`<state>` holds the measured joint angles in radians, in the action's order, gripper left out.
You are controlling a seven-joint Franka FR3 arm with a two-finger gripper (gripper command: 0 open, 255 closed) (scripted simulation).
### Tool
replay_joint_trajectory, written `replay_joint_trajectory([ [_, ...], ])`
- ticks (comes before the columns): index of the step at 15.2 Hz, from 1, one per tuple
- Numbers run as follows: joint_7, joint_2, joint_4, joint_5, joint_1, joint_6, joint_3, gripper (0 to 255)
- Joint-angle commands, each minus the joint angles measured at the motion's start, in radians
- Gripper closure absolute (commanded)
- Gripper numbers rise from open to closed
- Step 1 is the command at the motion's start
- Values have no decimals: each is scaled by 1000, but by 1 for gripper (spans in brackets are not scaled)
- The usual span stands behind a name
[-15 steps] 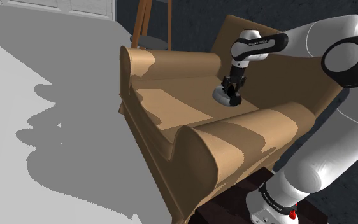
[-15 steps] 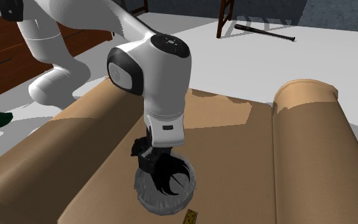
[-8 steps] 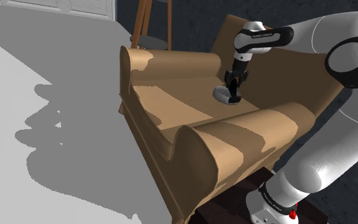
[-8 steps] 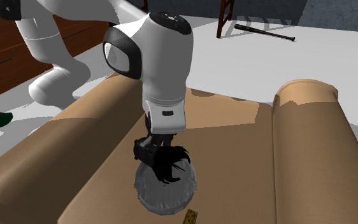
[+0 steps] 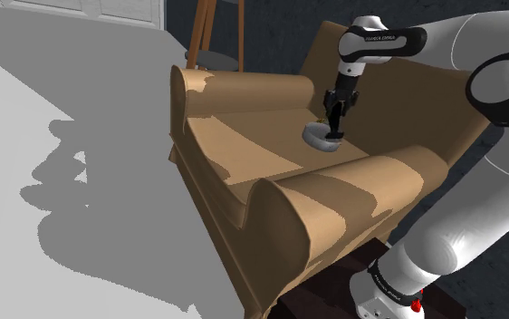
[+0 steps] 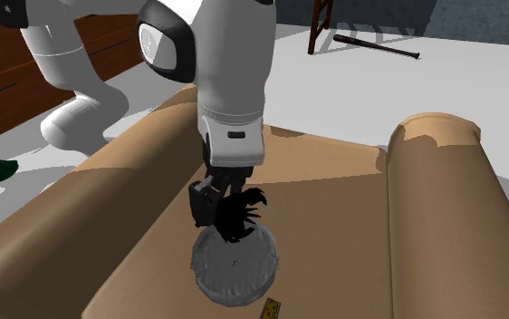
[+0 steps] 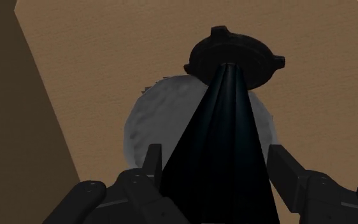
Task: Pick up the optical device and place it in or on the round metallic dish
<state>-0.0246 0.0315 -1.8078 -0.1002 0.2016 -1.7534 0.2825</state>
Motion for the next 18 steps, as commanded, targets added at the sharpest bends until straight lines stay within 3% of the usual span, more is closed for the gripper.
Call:
replay_joint_trajectory([
  [1, -2, -1, 18, 0, 0, 19, 0, 255],
  [3, -39, 86, 134, 24, 17, 48, 13, 255],
  [18, -27, 109, -27, 28, 20, -135, 12, 255],
])
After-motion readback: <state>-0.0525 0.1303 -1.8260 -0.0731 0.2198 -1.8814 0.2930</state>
